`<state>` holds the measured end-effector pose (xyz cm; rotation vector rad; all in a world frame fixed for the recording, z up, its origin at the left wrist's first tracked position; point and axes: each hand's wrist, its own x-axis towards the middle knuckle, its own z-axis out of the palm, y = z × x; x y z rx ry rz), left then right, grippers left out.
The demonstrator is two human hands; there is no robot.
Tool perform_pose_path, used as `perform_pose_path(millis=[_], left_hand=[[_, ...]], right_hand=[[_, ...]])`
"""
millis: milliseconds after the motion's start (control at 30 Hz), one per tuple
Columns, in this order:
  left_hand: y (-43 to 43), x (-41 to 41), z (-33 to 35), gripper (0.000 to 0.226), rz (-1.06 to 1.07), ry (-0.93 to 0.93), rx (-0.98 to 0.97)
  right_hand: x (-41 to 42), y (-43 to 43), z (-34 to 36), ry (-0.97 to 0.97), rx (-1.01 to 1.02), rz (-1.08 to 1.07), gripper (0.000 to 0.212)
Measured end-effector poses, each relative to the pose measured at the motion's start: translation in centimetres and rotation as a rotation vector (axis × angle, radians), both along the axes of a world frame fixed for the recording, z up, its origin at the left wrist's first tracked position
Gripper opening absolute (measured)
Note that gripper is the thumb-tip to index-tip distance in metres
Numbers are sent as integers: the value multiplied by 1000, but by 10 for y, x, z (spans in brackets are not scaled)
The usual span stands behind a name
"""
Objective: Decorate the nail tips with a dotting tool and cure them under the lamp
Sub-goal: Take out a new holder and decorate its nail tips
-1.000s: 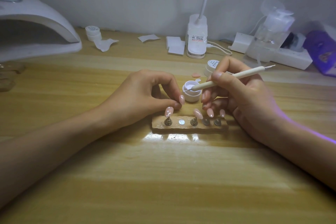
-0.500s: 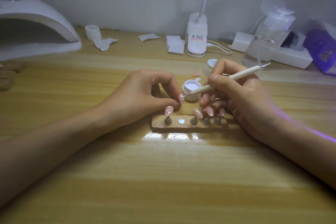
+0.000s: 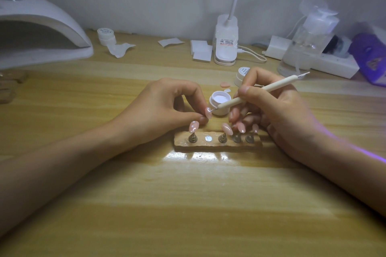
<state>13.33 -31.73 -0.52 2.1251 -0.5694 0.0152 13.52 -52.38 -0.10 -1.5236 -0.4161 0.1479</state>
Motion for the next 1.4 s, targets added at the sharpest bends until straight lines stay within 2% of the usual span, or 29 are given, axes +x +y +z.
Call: perform_pose_path(millis=[900, 1400], left_hand=[[0, 3, -2, 24, -1, -1, -13], [1, 6, -3, 18, 47, -39, 39]], right_hand=[[0, -1, -1, -16, 18, -7, 21], [-1, 0, 0, -18, 38, -13, 20]])
